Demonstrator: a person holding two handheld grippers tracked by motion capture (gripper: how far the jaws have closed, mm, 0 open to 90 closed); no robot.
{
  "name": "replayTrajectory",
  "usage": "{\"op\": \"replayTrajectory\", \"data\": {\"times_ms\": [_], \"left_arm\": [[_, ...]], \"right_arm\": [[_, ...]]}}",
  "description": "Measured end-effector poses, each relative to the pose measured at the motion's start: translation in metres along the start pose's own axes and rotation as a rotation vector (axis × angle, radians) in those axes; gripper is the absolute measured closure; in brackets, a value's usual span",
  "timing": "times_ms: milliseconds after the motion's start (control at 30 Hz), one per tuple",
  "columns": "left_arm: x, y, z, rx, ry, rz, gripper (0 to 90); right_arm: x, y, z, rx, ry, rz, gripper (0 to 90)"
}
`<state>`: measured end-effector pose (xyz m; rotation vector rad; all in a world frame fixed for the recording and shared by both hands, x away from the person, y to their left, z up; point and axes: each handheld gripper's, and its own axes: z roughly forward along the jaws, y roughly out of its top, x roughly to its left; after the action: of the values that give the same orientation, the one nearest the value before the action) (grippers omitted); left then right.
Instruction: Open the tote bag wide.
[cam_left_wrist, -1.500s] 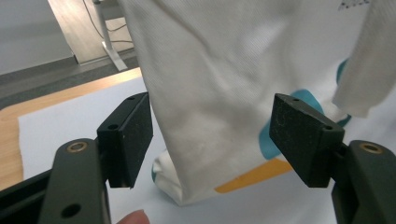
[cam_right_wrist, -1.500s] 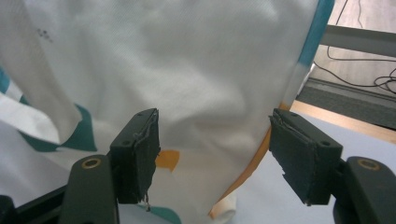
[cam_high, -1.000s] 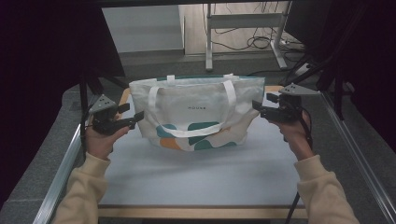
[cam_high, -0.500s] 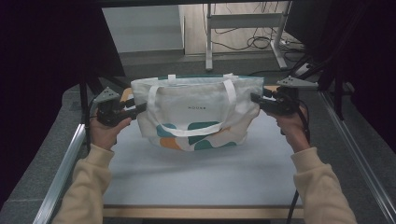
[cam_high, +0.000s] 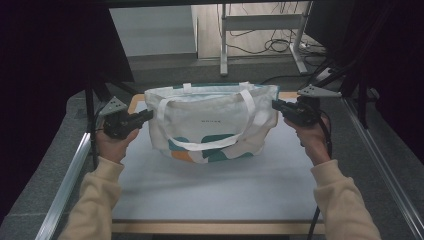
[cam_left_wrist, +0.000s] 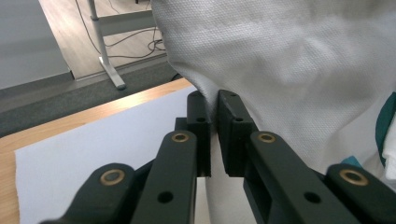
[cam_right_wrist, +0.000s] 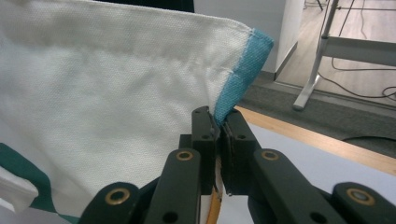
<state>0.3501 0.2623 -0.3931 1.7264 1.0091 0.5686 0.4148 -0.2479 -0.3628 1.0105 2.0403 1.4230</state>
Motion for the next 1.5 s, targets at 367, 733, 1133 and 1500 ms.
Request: {"op": "replayTrajectory", "data": {"times_ms": [367, 733, 1133, 1500], "left_arm": [[-0.002, -0.006, -0.004, -0.011, -0.004, 0.009, 86.6], [-0.009, -0.019, -0.013, -0.048, -0.001, 0.044, 86.6], [-0.016, -0.036, -0.010, -0.047, 0.000, 0.072, 86.7], [-0.021, -0.054, -0.009, -0.046, 0.003, 0.100, 86.7]], "right_arm": [[0.004, -0.007, -0.004, -0.003, -0.030, -0.038, 85.1], [0.010, -0.020, -0.014, -0.059, -0.034, -0.048, 85.1], [0.012, -0.041, -0.009, -0.032, -0.046, -0.052, 85.2], [0.010, -0.061, -0.004, -0.010, -0.039, -0.031, 85.3]]}}
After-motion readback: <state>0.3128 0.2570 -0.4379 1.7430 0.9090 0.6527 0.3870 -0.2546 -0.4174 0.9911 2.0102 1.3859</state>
